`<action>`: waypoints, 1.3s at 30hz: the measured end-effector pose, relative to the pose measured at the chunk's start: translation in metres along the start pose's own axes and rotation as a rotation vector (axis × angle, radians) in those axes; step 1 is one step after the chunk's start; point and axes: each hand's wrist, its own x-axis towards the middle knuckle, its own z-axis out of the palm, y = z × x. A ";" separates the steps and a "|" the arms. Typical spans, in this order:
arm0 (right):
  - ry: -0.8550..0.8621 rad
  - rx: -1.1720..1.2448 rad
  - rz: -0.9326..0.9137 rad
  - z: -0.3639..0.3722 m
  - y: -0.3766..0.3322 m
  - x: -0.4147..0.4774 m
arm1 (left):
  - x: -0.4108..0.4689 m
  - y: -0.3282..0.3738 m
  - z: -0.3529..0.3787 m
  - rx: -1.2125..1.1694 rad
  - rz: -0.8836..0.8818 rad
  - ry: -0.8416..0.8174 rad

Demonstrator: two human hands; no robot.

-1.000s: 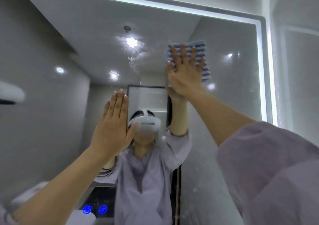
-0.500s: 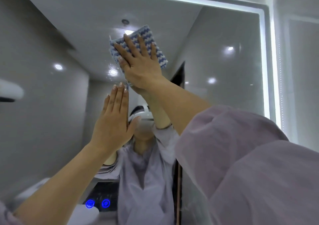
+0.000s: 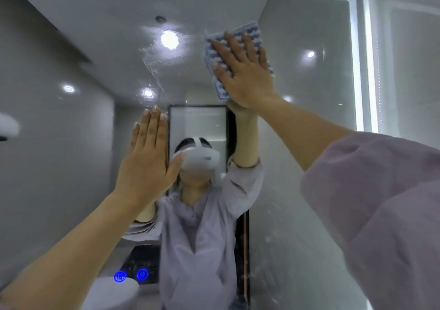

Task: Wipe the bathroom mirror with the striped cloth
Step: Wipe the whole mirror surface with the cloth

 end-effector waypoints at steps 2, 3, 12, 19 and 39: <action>0.001 0.017 0.073 -0.001 0.030 -0.005 | 0.000 0.000 0.001 0.002 -0.002 -0.006; 0.007 0.032 0.117 -0.002 0.045 -0.010 | 0.000 0.000 0.001 0.003 -0.002 -0.007; -0.016 0.057 0.479 -0.011 0.161 -0.072 | 0.000 0.000 0.000 -0.007 0.008 0.009; -0.067 0.073 0.569 -0.014 0.165 -0.077 | 0.000 0.001 -0.001 -0.010 -0.004 -0.016; 0.015 0.052 0.203 0.027 -0.046 -0.125 | 0.001 0.002 -0.005 -0.026 -0.010 -0.060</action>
